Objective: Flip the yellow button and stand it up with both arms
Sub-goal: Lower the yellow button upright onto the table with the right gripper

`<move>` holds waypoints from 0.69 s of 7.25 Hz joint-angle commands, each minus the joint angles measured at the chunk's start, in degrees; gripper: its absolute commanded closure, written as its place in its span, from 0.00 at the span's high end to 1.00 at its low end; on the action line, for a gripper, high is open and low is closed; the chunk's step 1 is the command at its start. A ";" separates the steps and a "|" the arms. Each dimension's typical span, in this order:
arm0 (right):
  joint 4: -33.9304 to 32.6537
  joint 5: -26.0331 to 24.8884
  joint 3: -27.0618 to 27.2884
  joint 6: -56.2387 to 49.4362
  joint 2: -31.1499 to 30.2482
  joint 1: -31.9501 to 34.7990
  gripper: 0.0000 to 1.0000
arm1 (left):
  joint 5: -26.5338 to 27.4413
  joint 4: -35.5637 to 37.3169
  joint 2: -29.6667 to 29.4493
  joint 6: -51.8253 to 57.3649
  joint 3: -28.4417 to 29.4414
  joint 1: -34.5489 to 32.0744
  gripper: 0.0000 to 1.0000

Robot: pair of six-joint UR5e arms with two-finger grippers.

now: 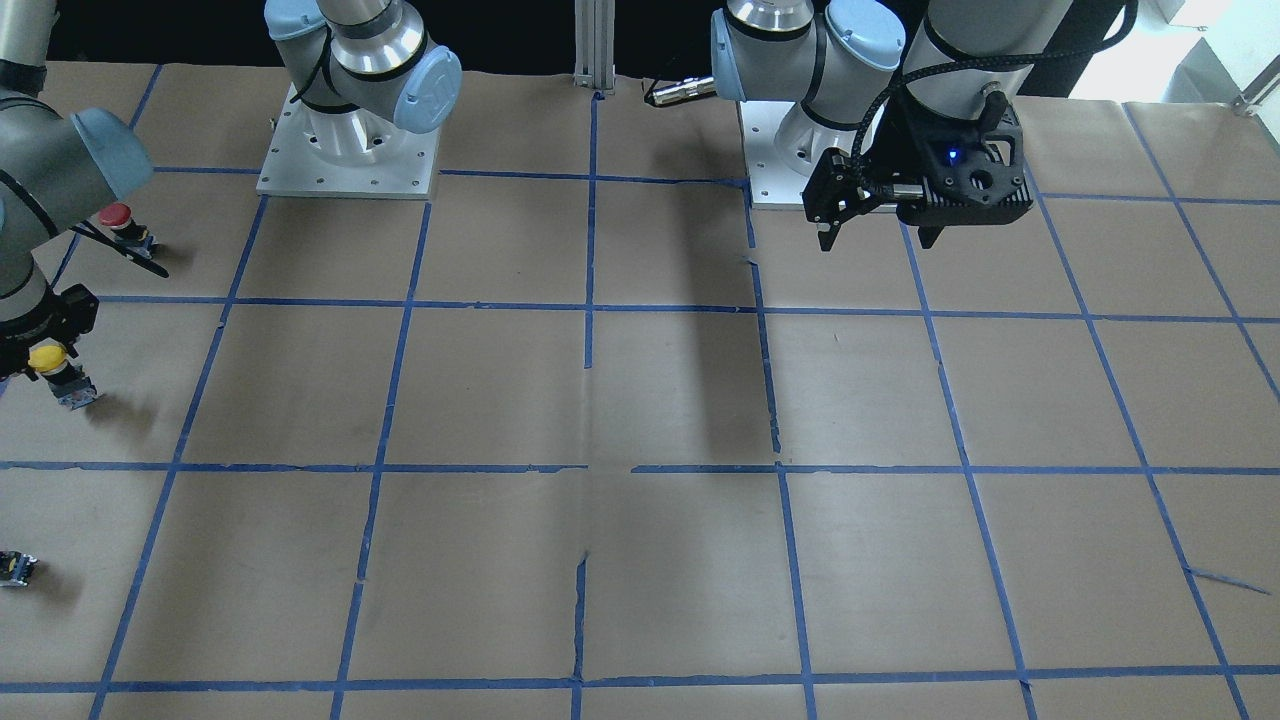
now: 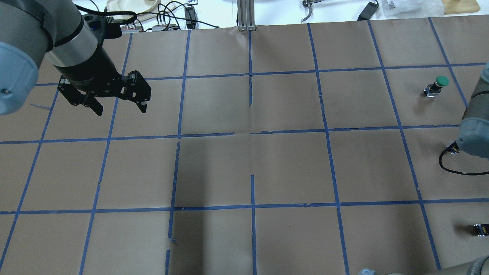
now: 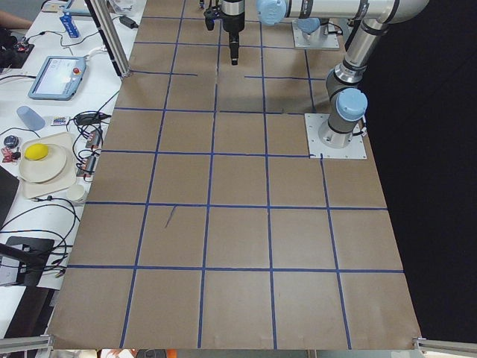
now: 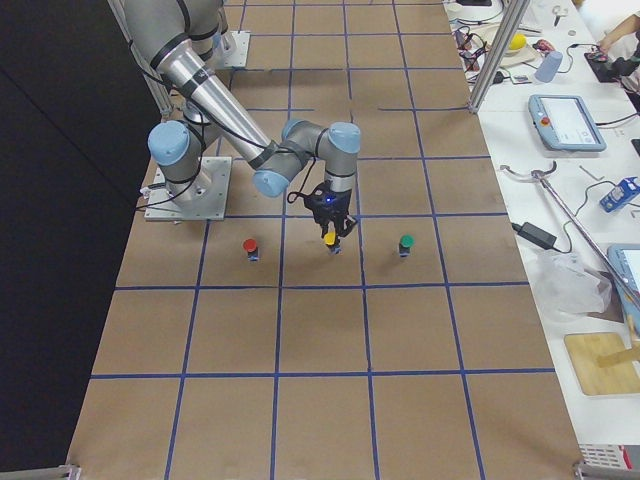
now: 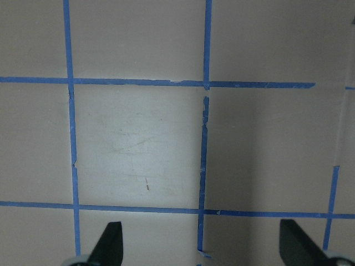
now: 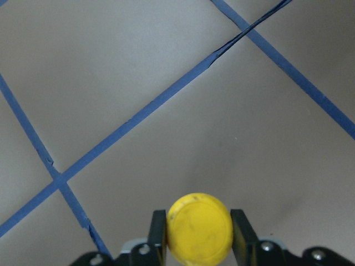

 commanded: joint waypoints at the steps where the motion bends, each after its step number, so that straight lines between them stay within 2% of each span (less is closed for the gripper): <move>1: 2.10 -0.29 0.01 1.40 -0.08 0.00 0.12 | 0.14 -0.03 0.04 -0.05 -0.40 0.00 1.00; 2: 3.59 -1.34 -0.08 1.41 -0.17 0.00 0.22 | -0.04 0.05 0.04 -0.31 -0.32 0.09 1.00; 3: 4.48 -5.00 -0.08 1.41 -0.08 0.00 0.43 | -0.13 -0.03 0.04 -0.92 -0.23 -0.08 1.00; 4: 5.01 -6.87 0.01 1.06 0.18 0.00 0.69 | 0.66 -0.03 0.04 0.03 -0.23 0.00 1.00; 5: 5.71 -9.93 0.10 0.97 0.19 0.00 0.79 | 0.32 -0.03 0.04 0.04 -0.23 0.35 1.00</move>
